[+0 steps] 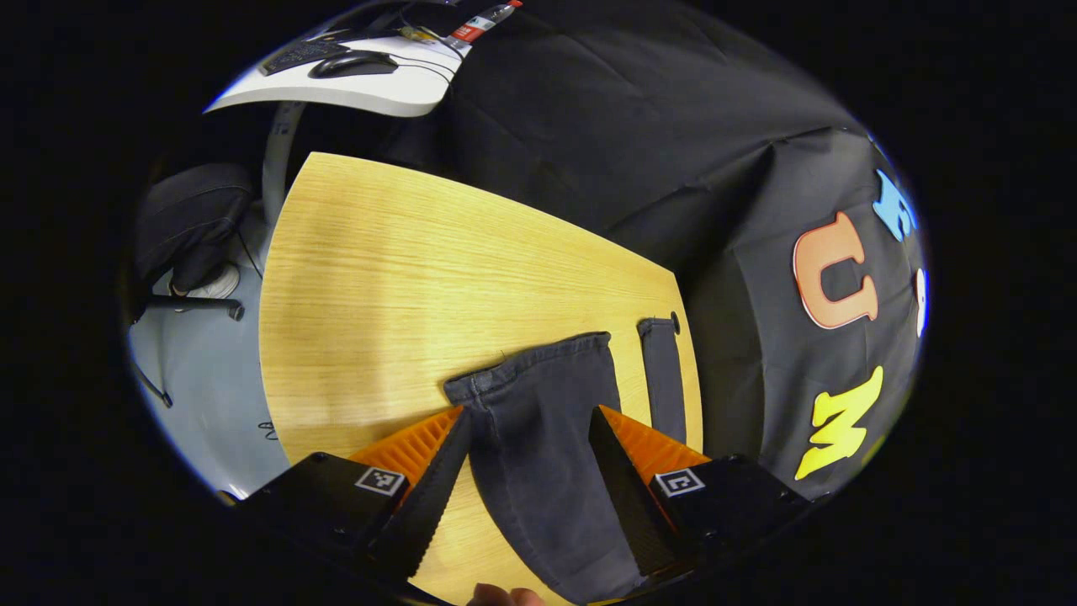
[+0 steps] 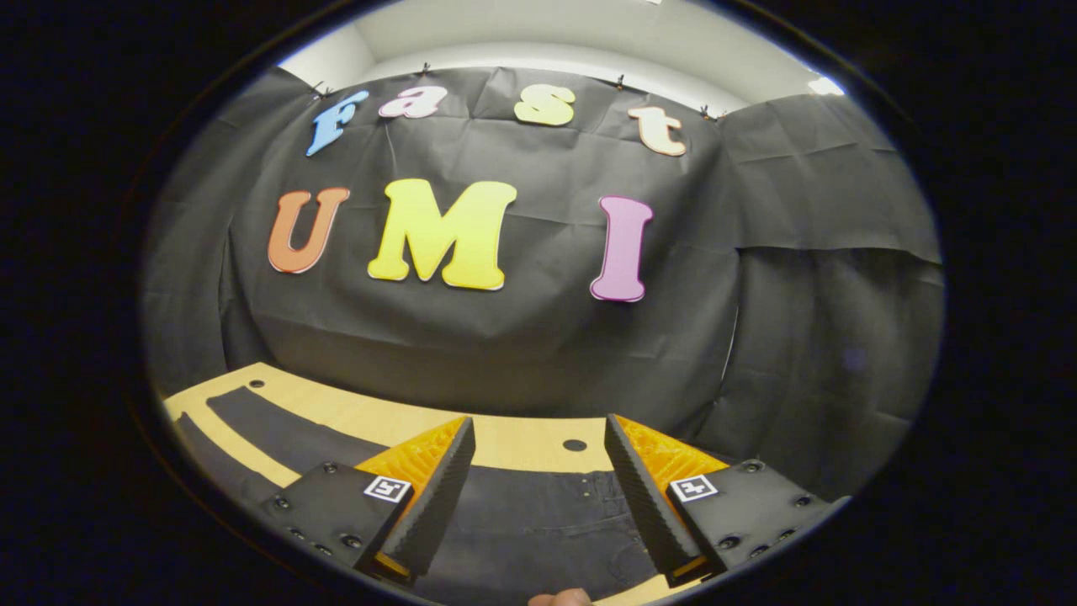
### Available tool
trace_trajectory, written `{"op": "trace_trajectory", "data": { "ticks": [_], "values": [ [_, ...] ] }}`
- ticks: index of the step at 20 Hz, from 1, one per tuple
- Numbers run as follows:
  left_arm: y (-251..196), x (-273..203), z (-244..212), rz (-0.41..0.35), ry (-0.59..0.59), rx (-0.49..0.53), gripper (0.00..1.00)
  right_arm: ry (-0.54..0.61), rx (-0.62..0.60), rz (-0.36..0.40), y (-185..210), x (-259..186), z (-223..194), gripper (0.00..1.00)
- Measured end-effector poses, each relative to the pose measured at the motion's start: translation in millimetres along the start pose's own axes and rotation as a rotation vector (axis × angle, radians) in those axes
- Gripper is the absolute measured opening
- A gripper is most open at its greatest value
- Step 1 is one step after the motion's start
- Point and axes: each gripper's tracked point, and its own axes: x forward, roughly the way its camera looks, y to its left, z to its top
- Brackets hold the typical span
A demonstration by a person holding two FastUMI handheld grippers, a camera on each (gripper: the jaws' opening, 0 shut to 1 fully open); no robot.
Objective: Grasp the waist and the cuffs of the jeans and fold them to make the two legs overlap; first hold the waist and fold one-third of the jeans toward the cuffs, then hold the cuffs and fold the remaining one-third in the same direction to finish folding.
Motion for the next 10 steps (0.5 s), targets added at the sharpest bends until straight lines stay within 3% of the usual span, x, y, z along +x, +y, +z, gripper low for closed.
{"op": "trace_trajectory", "data": {
  "ticks": [1, 2, 3, 5, 6, 7, 8, 10],
  "values": [
    [-0.8, 1.0, 1.6, 0.004, 0.000, -0.008, 0.88, 0.005, 0.000, -0.004, -3.2, 0.3, -1.8, 0.95],
    [-1.3, 2.7, 1.4, 0.018, 0.005, -0.008, 0.95, 0.010, 0.000, -0.010, -6.6, 1.7, -2.9, 0.95],
    [-0.5, 6.0, 1.5, 0.031, 0.009, -0.003, 0.83, 0.014, -0.001, -0.014, -9.8, 3.5, -4.0, 0.94],
    [-3.0, 10.0, -0.9, 0.050, 0.035, 0.023, 0.76, 0.026, -0.002, -0.021, -15.6, 7.2, -7.3, 0.94],
    [-1.4, 13.2, -3.3, 0.064, 0.062, 0.043, 0.82, 0.040, 0.003, -0.021, -17.9, 9.7, -10.3, 0.94],
    [5.8, 16.1, -6.3, 0.107, 0.084, 0.057, 0.69, 0.057, 0.012, -0.015, -21.3, 12.4, -15.4, 0.94],
    [10.6, 15.5, -5.6, 0.129, 0.084, 0.053, 0.69, 0.081, 0.027, -0.003, -23.5, 15.1, -19.7, 0.94],
    [11.7, 17.1, -4.3, 0.128, 0.078, -0.012, 0.16, 0.168, 0.071, 0.036, -31.1, 21.1, -37.3, 0.95]
  ]
}}
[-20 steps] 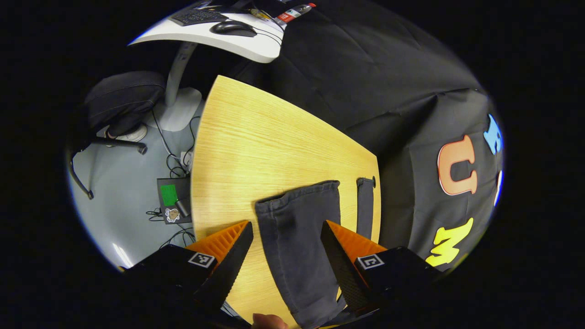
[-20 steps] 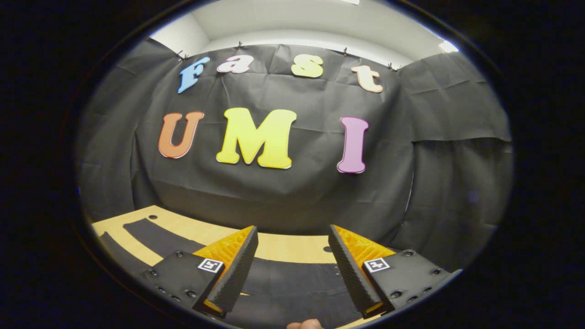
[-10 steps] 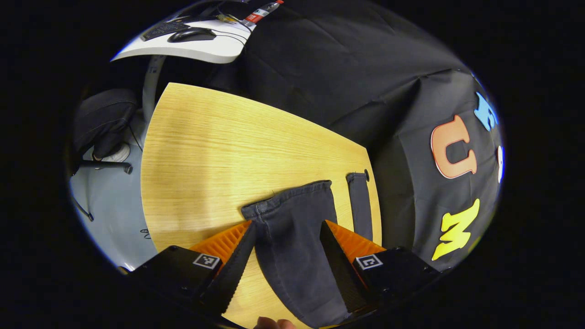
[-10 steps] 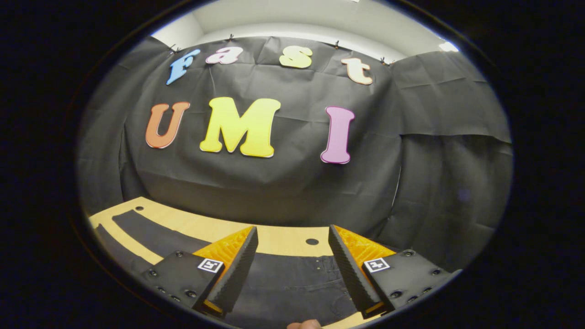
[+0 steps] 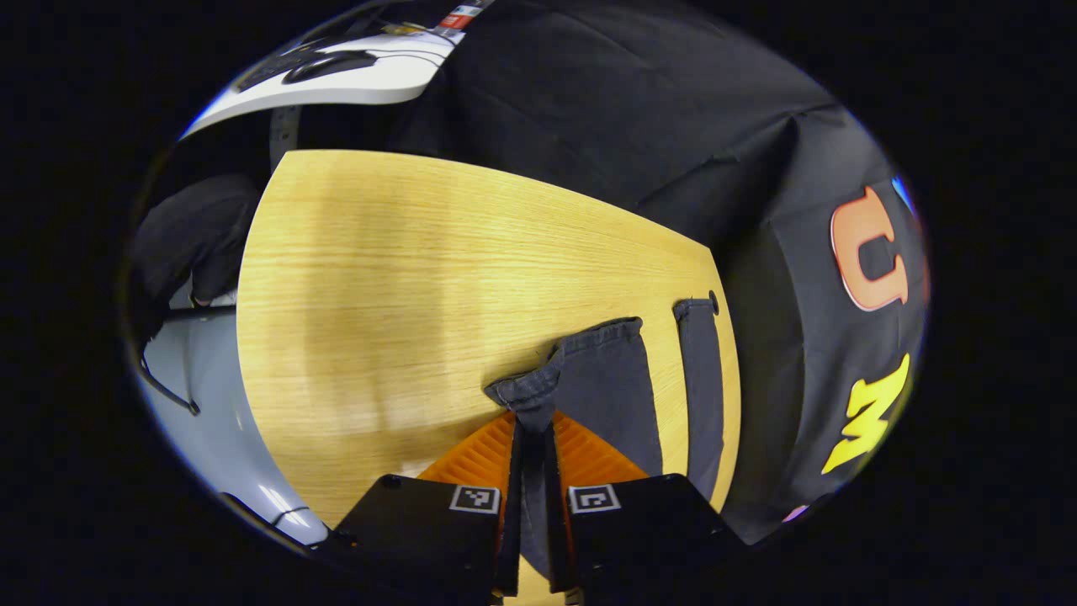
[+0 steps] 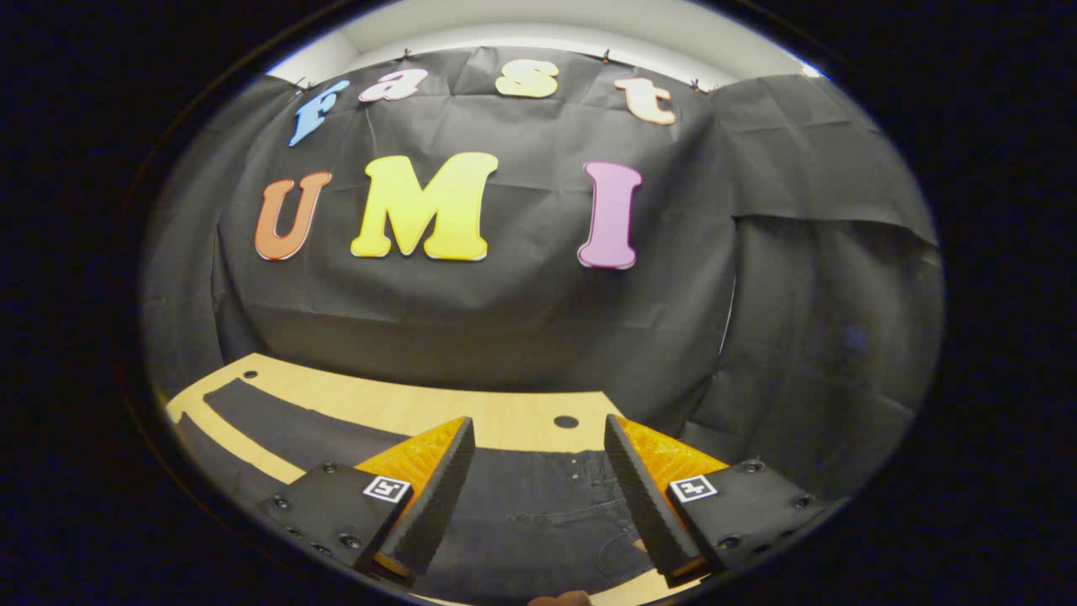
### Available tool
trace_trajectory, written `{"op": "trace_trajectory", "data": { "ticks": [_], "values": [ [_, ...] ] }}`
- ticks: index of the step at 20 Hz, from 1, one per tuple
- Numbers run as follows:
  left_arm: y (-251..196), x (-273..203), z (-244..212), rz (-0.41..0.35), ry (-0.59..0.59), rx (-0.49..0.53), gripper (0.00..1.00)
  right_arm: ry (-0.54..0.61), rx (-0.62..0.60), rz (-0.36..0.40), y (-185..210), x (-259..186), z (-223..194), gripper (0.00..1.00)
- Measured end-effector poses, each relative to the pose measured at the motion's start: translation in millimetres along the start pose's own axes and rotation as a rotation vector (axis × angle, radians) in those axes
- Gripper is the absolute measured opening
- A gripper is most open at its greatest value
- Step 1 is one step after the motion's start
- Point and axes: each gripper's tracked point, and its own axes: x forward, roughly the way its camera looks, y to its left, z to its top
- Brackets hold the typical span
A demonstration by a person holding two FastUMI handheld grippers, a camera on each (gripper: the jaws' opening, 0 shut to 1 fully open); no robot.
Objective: Grasp the waist and the cuffs of the jeans and fold them to make the two legs overlap; first hold the waist and fold one-third of the jeans toward the cuffs, then hold the cuffs and fold the remaining one-third in the same direction to finish folding.
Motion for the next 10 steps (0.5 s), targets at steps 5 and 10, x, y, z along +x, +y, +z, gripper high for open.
{"op": "trace_trajectory", "data": {
  "ticks": [5, 10],
  "values": [
    [-2.0, 1.8, -1.8, -0.019, 0.009, -0.042, 0.06, 0.411, 0.337, 0.008, -53.5, 17.6, -72.1, 0.96],
    [-2.5, 1.7, -2.4, -0.018, 0.009, -0.046, 0.06, 0.650, 0.526, -0.273, -170.1, -5.9, -146.7, 0.98]
  ]
}}
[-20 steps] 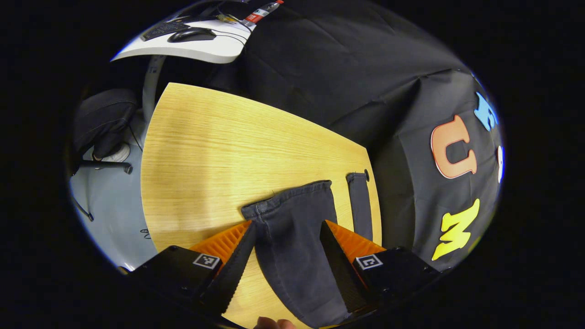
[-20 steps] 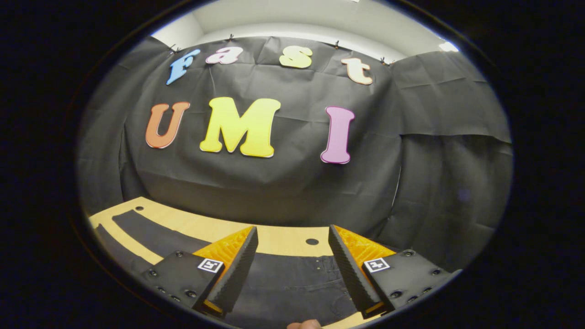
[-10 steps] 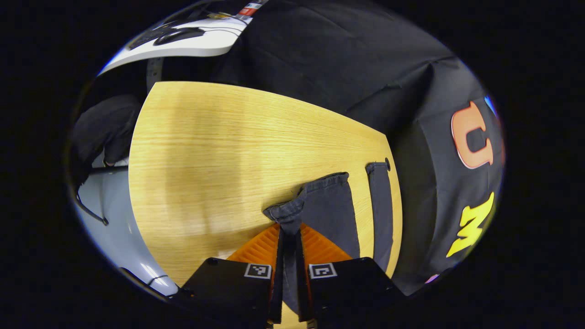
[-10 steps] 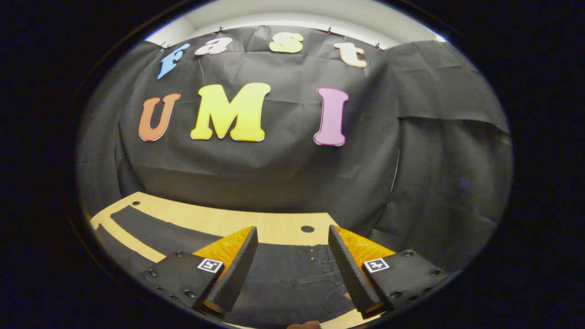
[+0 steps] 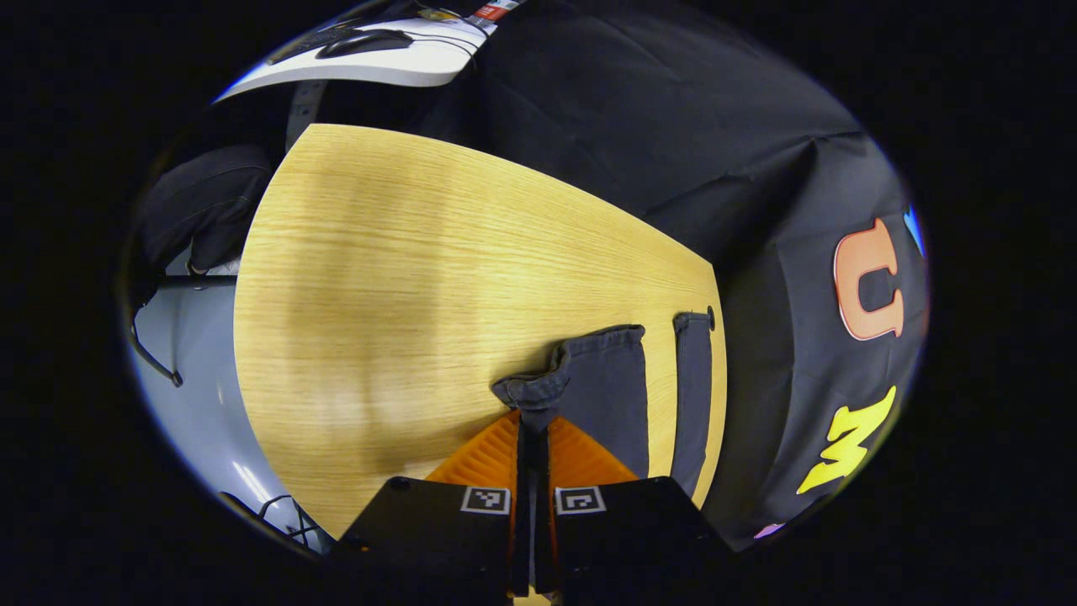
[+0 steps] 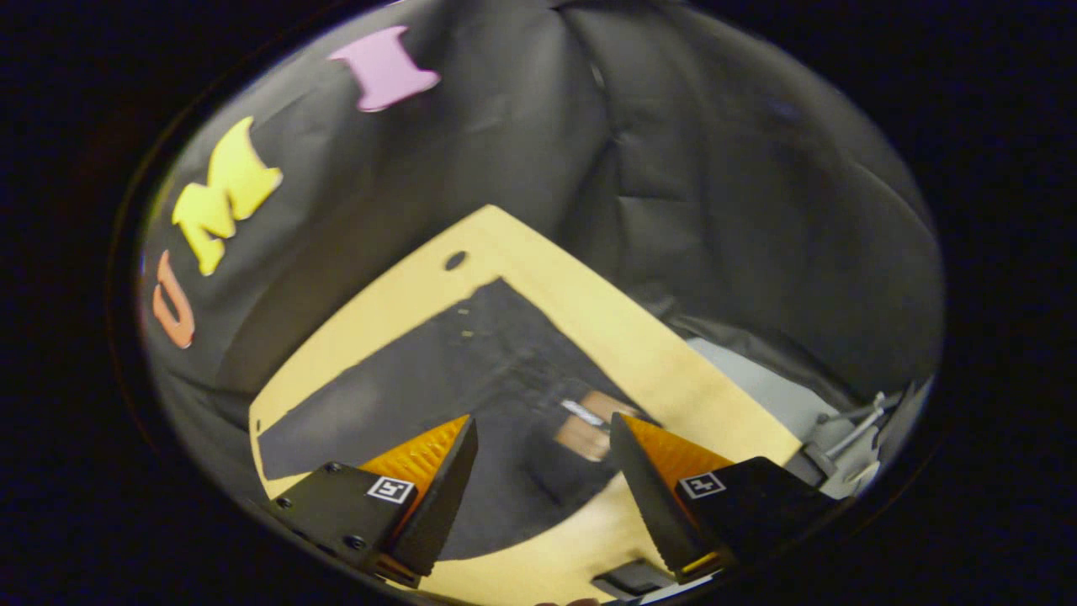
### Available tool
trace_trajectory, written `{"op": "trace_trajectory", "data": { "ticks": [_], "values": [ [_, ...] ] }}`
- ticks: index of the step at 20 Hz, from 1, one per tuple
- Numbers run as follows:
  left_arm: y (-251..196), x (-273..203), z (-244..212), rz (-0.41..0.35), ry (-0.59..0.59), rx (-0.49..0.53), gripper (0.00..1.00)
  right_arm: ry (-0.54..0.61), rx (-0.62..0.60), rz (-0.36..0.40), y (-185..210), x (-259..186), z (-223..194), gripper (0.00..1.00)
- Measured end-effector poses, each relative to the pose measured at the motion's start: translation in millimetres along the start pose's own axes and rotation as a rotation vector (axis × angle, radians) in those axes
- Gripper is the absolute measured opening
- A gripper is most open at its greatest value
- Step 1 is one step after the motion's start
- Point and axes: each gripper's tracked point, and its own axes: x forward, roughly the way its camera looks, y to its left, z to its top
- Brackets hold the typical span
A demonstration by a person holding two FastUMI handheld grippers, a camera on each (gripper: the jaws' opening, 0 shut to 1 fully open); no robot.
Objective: Grasp the waist and the cuffs of the jeans and fold them to make the two legs overlap; first hold the waist and fold one-third of the jeans toward the cuffs, then hold the cuffs and fold the remaining one-third in the same direction to finish folding.
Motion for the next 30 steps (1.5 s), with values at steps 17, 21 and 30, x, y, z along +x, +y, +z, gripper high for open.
{"op": "trace_trajectory", "data": {
  "ticks": [17, 21, 30],
  "values": [
    [-1.0, 0.8, 0.1, 0.011, 0.025, -0.003, 0.06, 0.233, 0.255, -0.053, -26.6, 44.3, -44.6, 0.11],
    [-2.5, 0.5, 0.8, 0.016, 0.026, 0.007, 0.04, 0.215, 0.252, -0.025, -24.0, 42.2, -42.4, 0.01],
    [-99.5, -14.0, -0.7, -0.093, 0.126, -0.192, 0.04, 0.152, 0.331, 0.200, 24.6, 16.0, 16.1, 0.01]
  ]
}}
